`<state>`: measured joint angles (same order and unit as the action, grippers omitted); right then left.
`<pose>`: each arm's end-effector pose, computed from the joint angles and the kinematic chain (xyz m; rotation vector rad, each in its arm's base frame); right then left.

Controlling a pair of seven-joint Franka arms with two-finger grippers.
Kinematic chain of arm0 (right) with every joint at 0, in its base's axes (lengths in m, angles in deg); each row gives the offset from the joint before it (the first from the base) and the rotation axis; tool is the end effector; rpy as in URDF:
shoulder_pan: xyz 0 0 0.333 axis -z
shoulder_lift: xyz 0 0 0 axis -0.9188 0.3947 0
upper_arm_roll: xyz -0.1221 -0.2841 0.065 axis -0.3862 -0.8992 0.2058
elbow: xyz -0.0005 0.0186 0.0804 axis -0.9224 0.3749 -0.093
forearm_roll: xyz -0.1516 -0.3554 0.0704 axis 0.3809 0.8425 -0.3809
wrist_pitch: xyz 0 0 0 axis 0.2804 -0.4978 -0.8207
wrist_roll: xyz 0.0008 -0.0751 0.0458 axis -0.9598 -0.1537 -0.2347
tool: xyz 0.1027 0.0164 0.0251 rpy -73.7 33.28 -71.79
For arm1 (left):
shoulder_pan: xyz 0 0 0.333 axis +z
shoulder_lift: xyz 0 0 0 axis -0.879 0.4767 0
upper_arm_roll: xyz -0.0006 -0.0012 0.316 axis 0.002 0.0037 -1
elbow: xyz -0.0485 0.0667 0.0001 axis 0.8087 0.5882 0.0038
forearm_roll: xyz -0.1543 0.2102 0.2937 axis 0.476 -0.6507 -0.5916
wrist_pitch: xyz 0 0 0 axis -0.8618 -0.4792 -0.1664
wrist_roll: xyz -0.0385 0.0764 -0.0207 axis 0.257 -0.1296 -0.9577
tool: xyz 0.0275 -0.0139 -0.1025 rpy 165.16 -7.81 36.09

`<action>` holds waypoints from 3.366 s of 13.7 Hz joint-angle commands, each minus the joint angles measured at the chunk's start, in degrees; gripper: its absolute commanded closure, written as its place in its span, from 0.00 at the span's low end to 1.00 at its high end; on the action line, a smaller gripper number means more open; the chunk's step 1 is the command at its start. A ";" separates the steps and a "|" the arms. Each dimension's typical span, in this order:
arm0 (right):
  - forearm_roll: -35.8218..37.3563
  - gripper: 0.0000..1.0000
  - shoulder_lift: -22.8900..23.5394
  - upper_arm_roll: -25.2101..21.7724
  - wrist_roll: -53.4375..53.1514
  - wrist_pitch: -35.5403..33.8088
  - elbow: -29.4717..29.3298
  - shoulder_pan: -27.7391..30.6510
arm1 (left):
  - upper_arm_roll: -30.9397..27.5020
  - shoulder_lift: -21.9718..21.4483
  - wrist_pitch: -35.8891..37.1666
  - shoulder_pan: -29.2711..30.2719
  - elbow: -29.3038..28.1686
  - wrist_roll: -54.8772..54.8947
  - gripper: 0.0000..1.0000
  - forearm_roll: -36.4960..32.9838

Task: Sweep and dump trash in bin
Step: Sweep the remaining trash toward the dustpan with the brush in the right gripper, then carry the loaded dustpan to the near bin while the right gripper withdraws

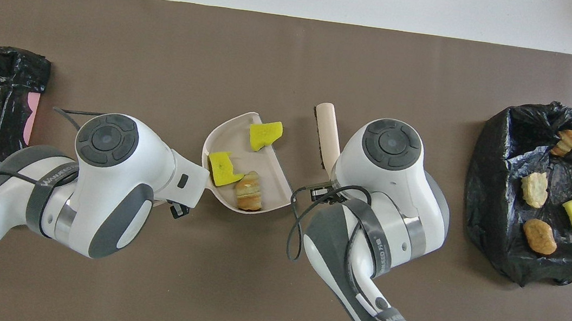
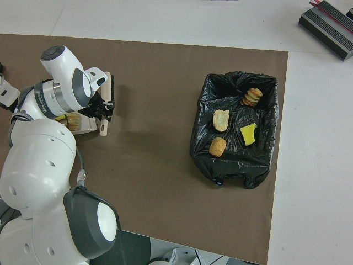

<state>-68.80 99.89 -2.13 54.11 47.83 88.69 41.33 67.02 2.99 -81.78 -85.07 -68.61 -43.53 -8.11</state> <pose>0.5618 0.3053 0.3520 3.0893 0.4265 -0.1965 0.4831 -0.2393 0.3779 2.6186 -1.6186 -0.0987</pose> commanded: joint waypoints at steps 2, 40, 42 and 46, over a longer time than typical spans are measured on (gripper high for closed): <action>1.86 1.00 3.99 2.21 4.63 -3.40 -5.40 -3.13 | -0.50 -2.22 -1.21 -0.63 -2.18 -0.38 1.00 0.59; -13.09 0.63 -9.29 2.39 -34.90 4.34 16.50 -22.65 | -1.11 4.80 22.18 52.89 31.20 44.42 1.00 -11.17; -12.38 0.00 -9.29 2.39 -34.90 1.97 14.14 -22.57 | -1.11 7.00 20.34 53.86 34.37 46.20 1.00 -15.29; -9.49 0.00 -9.90 1.95 -34.64 -8.13 6.32 -20.90 | -0.85 8.24 14.99 52.81 35.44 54.34 1.00 -27.57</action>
<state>-80.04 90.45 -0.10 18.84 44.19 98.78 19.03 65.66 10.22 -64.90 -31.86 -34.90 5.80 -30.16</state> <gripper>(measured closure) 0.159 0.687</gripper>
